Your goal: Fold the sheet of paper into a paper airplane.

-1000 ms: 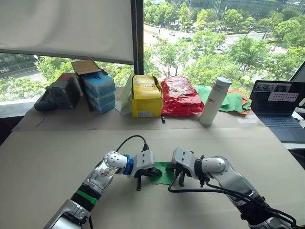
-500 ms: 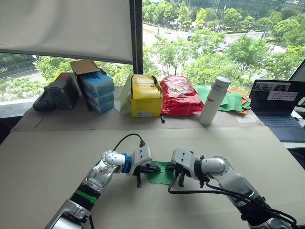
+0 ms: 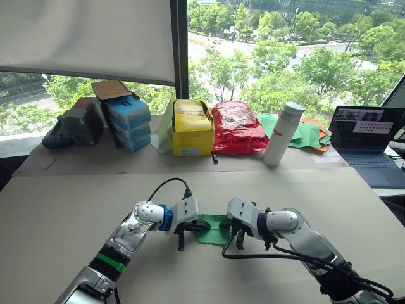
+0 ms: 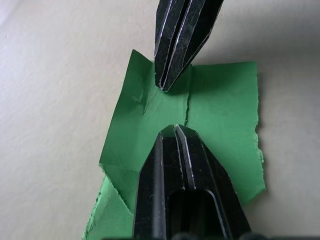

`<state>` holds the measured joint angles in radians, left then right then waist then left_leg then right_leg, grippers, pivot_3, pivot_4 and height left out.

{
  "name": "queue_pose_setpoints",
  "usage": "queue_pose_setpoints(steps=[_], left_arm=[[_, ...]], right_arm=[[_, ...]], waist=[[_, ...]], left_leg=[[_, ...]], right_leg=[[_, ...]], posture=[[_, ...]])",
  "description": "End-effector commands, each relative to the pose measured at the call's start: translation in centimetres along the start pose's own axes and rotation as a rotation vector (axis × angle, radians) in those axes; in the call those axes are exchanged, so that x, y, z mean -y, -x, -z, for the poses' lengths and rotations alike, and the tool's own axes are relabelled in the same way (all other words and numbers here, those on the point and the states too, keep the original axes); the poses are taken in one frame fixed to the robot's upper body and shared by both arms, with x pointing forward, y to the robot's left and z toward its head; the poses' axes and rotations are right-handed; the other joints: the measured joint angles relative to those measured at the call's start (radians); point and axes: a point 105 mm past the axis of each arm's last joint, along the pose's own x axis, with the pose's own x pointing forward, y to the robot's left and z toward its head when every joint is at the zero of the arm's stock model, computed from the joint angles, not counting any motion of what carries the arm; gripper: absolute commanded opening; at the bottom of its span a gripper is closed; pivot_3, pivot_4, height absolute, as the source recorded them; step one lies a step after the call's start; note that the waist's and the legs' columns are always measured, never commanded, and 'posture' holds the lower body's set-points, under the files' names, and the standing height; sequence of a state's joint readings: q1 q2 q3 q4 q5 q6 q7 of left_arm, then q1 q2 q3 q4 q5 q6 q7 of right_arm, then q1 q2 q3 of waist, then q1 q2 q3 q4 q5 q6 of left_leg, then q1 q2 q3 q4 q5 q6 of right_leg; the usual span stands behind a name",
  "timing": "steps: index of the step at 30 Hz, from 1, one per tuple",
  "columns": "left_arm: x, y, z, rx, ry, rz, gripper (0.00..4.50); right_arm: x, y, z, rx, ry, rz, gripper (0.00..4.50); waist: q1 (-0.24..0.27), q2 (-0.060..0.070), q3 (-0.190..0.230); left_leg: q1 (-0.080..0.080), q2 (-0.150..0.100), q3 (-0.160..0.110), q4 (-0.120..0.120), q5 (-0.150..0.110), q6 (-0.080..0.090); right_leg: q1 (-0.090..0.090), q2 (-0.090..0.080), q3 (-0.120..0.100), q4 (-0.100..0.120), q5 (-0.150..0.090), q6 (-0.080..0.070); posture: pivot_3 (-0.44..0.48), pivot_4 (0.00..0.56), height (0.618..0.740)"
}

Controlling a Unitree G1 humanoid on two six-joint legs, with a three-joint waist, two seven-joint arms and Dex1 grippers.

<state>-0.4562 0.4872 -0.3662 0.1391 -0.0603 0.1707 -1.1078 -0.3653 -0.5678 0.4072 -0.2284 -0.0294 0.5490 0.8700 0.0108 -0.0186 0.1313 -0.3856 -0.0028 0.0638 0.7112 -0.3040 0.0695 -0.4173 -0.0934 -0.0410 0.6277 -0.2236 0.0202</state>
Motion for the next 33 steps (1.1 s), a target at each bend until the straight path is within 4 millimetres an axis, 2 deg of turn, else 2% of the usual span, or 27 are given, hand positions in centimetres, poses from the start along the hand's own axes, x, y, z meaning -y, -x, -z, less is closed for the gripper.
queue_pose_setpoints(steps=[1,11,21,26,31,33], left_arm=[[1.1,1.3,3.6,-0.118,0.085,0.002,0.0],[1.0,4.5,5.8,-0.185,0.126,-0.056,0.0],[0.7,4.9,5.5,-0.174,0.128,-0.077,0.0],[0.3,5.7,4.2,-0.136,0.116,-0.105,0.0],[-0.4,6.9,2.6,-0.07,0.133,-0.162,0.0],[-0.9,7.8,0.6,0.003,0.144,-0.196,0.0]], right_arm=[[-1.7,-0.6,2.8,-0.109,-0.063,-0.062,0.03],[-1.8,-0.8,2.7,-0.105,-0.058,-0.075,0.03],[-1.8,-0.8,2.8,-0.108,-0.051,-0.078,0.03],[-1.7,-0.7,2.6,-0.105,-0.052,-0.073,0.03],[-1.2,-0.5,0.0,0.018,-0.026,-0.047,0.03],[-0.7,0.0,-1.3,0.068,-0.02,-0.02,0.03]], waist=[[-0.001,0.0,0.0],[-0.005,0.006,-0.006],[-0.006,0.006,-0.006],[-0.009,0.006,-0.006],[-0.011,0.007,-0.006],[-0.014,0.007,-0.005]], left_leg=[[0.0,0.0,0.0,0.0,0.0,0.0],[0.005,0.001,0.0,-0.001,0.0,0.0],[0.006,0.001,-0.001,-0.002,0.0,-0.001],[0.005,0.001,-0.001,-0.002,-0.001,-0.001],[0.002,0.001,-0.001,-0.003,0.0,-0.001],[-0.001,0.001,-0.001,-0.003,0.0,-0.002]], right_leg=[[0.0,0.0,0.0,0.0,0.0,0.0],[0.0,-0.004,0.001,0.0,-0.001,-0.002],[0.0,-0.006,0.002,0.0,-0.001,-0.002],[-0.001,-0.007,0.002,0.0,-0.001,-0.002],[-0.003,-0.009,0.002,0.0,-0.001,-0.002],[-0.004,-0.01,0.002,0.0,-0.001,-0.002]], posture=[[0.0,0.15,0.74],[0.0,0.15,0.74],[0.0,0.15,0.74],[0.0,0.15,0.74],[0.0,0.15,0.74],[0.0,0.15,0.74]])
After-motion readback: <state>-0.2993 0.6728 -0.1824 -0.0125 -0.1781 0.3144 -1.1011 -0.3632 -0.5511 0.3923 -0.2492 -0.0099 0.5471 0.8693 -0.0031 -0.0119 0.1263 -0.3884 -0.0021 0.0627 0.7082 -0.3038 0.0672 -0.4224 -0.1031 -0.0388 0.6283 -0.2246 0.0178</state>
